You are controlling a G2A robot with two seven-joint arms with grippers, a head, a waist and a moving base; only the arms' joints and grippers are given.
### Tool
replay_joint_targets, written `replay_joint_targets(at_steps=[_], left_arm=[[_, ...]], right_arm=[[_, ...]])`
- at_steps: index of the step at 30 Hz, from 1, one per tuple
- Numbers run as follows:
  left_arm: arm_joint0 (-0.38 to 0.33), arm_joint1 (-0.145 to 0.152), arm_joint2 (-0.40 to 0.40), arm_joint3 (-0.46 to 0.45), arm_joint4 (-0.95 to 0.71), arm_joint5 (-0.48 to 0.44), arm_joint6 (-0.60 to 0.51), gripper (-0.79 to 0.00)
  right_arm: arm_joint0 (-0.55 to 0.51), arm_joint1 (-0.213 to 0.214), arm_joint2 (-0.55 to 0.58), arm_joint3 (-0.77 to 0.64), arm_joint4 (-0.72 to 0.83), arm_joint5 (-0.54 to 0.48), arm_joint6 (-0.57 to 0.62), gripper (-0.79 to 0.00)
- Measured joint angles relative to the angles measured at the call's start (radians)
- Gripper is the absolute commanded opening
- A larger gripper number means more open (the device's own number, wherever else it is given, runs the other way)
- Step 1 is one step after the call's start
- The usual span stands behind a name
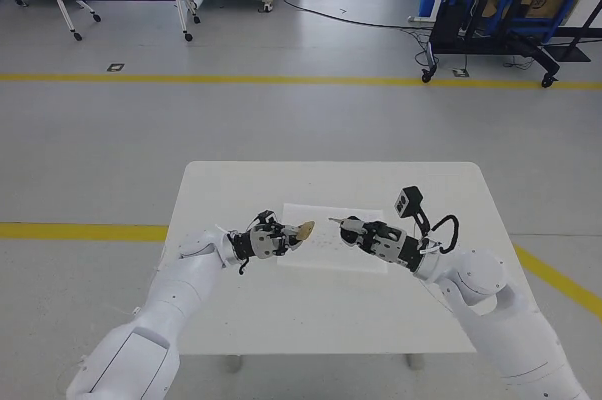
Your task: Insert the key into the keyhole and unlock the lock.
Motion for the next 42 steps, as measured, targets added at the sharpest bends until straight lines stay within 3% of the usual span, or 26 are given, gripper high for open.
replay_joint_targets(at_steps=[8,15,21,27,33,38,42], left_arm=[[0.002,0.0,0.0,-0.004,0.002,0.0,0.003,-0.785],[0.037,0.026,-0.013,-0.113,0.094,-0.056,0.116,-0.785],[0.084,0.044,-0.027,-0.216,0.15,-0.089,0.159,-0.785],[0.118,0.061,-0.047,-0.285,0.168,-0.06,0.153,-0.785],[0.138,0.074,-0.061,-0.325,0.187,-0.036,0.145,-0.785],[0.151,0.079,-0.067,-0.353,0.194,-0.03,0.148,-0.785],[0.162,0.08,-0.067,-0.375,0.188,-0.03,0.126,-0.785]], right_arm=[[-0.003,0.002,-0.016,-0.029,-0.048,0.029,0.006,-0.785],[-0.029,0.022,0.016,-0.181,-0.128,0.278,0.088,-0.785],[-0.064,0.04,0.03,-0.3,-0.301,0.479,0.031,-0.785],[-0.051,0.041,-0.002,-0.296,-0.332,0.536,0.029,-0.785],[-0.054,0.03,0.004,-0.295,-0.26,0.52,-0.057,-0.785],[-0.089,0.01,0.063,-0.236,-0.076,0.369,-0.204,-0.785],[-0.071,-0.008,0.026,-0.124,0.021,0.268,-0.25,-0.785]])
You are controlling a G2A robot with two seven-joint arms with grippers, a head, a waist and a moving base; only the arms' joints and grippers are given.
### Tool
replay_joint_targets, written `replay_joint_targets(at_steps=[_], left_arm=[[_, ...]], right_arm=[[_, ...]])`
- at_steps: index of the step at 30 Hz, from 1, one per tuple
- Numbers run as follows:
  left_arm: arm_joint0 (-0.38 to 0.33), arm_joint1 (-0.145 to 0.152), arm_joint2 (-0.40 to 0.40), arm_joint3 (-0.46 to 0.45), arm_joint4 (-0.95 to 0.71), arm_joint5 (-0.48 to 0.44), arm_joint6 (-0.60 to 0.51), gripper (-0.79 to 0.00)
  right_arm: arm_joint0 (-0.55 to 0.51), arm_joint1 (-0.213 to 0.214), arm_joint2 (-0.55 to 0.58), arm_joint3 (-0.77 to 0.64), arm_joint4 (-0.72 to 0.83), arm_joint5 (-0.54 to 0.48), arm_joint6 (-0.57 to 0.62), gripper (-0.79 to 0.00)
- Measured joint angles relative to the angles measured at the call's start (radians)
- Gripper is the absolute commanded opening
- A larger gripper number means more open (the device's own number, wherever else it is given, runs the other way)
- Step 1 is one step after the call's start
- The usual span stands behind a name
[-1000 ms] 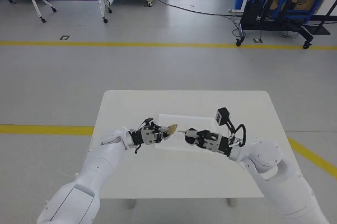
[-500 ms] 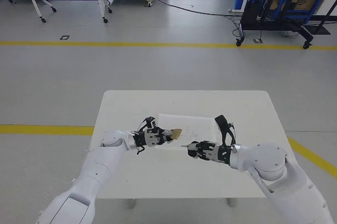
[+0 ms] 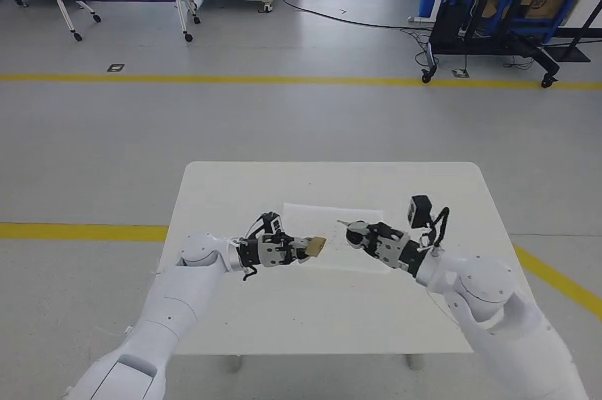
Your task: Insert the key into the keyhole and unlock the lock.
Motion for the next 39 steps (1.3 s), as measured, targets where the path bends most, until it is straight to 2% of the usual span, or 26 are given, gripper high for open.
replay_joint_targets(at_steps=[6,10,25,31,34,39], left_arm=[[0.006,0.004,-0.004,-0.009,0.0,0.003,-0.02,-0.785],[0.007,0.006,-0.001,-0.013,0.012,0.01,-0.024,-0.785],[0.0,0.006,0.013,-0.009,0.027,0.015,-0.03,-0.785],[-0.002,0.004,0.013,-0.004,0.022,0.023,-0.012,-0.785],[-0.004,0.004,0.014,-0.002,0.02,0.026,-0.005,-0.785],[-0.005,0.004,0.015,-0.001,0.018,0.023,-0.015,-0.785]], right_arm=[[0.078,-0.024,-0.09,0.127,0.046,-0.078,0.004,-0.785],[0.103,-0.033,-0.111,0.147,0.064,-0.104,0.02,-0.785],[0.143,-0.037,-0.145,0.157,0.026,-0.057,0.151,-0.785],[0.14,-0.031,-0.149,0.141,-0.002,-0.035,0.247,-0.785],[0.127,-0.031,-0.125,0.138,0.022,-0.056,0.229,-0.785],[0.085,-0.03,-0.052,0.144,0.065,-0.117,0.125,-0.785]])
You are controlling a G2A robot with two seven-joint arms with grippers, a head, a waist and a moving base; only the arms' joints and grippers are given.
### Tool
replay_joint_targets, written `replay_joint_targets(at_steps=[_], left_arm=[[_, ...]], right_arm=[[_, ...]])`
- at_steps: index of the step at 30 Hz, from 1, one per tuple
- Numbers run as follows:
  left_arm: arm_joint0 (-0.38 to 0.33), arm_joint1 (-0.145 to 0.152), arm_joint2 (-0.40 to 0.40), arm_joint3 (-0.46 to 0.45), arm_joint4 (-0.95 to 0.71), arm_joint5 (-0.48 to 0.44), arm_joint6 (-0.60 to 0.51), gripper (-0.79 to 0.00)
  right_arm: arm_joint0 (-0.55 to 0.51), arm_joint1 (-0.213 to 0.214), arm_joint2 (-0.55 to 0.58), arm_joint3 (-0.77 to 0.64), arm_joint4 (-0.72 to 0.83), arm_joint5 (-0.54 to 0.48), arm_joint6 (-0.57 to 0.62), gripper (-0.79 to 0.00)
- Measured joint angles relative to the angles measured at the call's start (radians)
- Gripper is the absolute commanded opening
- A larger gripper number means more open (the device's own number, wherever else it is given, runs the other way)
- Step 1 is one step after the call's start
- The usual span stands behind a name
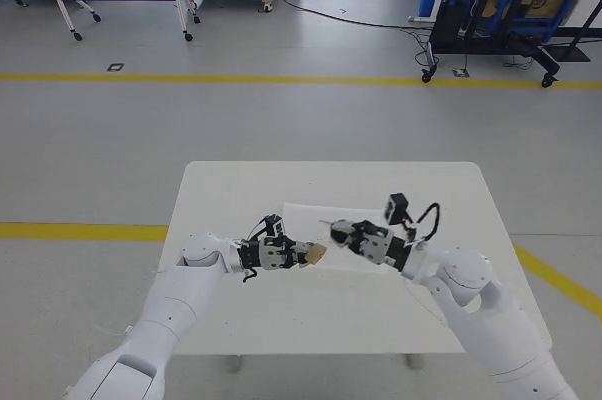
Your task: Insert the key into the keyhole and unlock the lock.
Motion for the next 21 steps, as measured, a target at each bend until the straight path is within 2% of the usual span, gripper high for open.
replay_joint_targets(at_steps=[6,12,17,21], left_arm=[[-0.002,0.0,0.001,0.002,-0.001,0.001,0.001,-0.785],[-0.001,-0.001,0.004,0.006,0.011,0.006,0.043,-0.785],[-0.003,-0.002,-0.001,0.012,-0.001,0.02,0.079,-0.785],[-0.004,-0.004,-0.011,0.024,0.0,0.036,0.201,-0.785]], right_arm=[[0.012,-0.005,-0.06,0.007,-0.118,0.033,-0.047,-0.785],[0.023,-0.017,-0.115,0.002,-0.102,0.0,-0.014,-0.785],[-0.002,-0.015,-0.1,-0.025,-0.115,-0.015,-0.021,-0.785],[-0.045,-0.005,-0.046,-0.065,-0.174,0.0,-0.086,-0.785]])
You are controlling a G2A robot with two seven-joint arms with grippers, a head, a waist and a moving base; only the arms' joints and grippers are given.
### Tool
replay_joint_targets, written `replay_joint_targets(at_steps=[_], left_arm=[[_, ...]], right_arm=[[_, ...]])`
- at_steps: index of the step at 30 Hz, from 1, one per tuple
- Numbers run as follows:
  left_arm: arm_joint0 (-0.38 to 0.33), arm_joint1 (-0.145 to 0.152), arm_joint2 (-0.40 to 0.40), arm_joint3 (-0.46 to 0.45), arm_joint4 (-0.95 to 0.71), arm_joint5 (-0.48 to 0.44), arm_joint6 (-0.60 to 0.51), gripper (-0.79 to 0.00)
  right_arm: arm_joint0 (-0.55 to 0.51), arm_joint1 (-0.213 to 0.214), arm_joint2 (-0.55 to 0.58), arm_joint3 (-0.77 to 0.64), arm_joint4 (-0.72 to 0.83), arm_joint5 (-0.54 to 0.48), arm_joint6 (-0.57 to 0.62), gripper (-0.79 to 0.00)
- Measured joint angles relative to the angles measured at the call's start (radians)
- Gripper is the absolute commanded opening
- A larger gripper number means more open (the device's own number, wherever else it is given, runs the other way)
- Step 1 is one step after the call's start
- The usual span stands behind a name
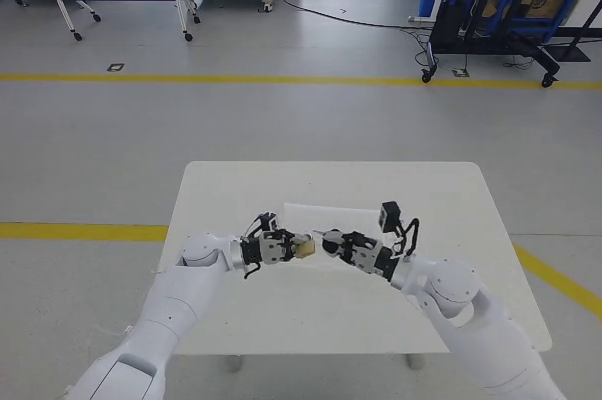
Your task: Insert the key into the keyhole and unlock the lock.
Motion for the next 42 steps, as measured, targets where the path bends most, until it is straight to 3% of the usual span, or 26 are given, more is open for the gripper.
replay_joint_targets(at_steps=[4,12,16,26,42], left_arm=[[0.012,-0.003,0.004,-0.029,0.017,0.031,0.125,-0.785],[0.039,-0.007,0.02,-0.099,0.027,0.162,0.224,-0.785],[0.049,-0.002,0.017,-0.132,0.042,0.211,0.246,-0.785],[0.049,-0.002,0.018,-0.131,0.042,0.21,0.246,-0.785],[0.091,-0.001,0.024,-0.208,0.073,0.236,0.354,-0.785]], right_arm=[[-0.075,0.01,0.016,-0.108,-0.153,0.078,-0.111,-0.785],[-0.129,0.004,-0.043,-0.249,-0.222,0.252,-0.203,-0.785],[-0.129,0.003,-0.039,-0.26,-0.209,0.258,-0.21,-0.785],[-0.133,0.002,-0.041,-0.255,-0.205,0.253,-0.214,-0.785],[-0.179,-0.053,-0.126,-0.209,-0.043,0.279,-0.575,-0.785]])
